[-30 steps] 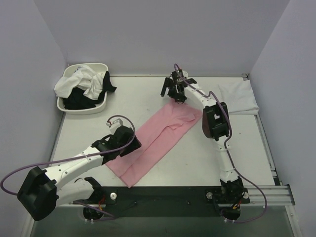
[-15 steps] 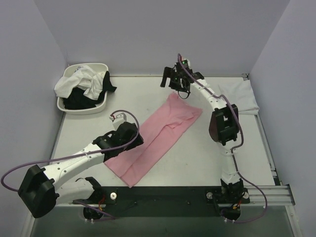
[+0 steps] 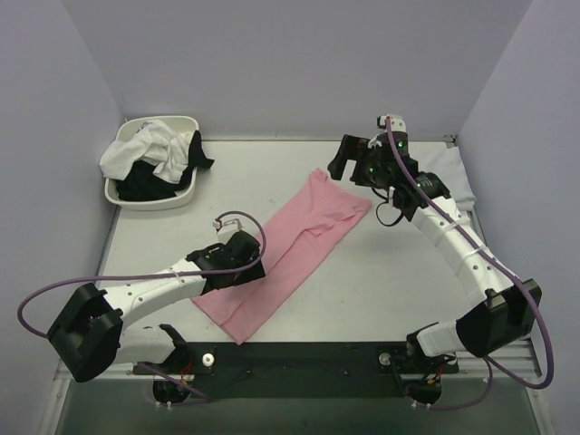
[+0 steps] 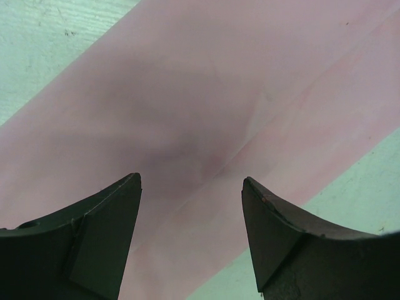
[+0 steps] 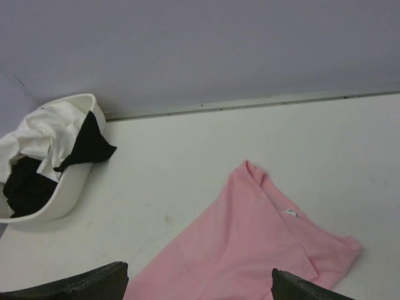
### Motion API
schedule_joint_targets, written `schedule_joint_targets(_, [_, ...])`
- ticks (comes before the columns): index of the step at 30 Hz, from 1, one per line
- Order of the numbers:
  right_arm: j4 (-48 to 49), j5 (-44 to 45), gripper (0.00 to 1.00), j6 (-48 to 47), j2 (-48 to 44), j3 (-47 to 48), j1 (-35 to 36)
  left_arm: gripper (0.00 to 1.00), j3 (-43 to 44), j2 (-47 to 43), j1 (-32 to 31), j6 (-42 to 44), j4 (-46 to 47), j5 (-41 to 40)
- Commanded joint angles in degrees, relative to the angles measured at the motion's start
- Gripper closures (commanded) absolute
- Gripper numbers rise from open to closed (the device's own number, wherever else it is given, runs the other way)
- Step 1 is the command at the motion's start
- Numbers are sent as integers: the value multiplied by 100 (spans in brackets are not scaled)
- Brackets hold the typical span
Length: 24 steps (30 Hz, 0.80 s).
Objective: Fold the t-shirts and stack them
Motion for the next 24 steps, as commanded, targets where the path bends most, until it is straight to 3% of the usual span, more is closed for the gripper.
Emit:
schedule_joint_targets(1, [-112,47,0,-10,-171,-447,33,25,-294,-126,-54,-4,96,318])
schedule_joint_targets(14, [-305,-23,0,86,-716,-948,86,25,-839,348,-721,-504,764,828])
schedule_joint_targets(24, [-561,109,0,104,-795,-1185,59,26,258,2270,-2092,-883,2204,1179])
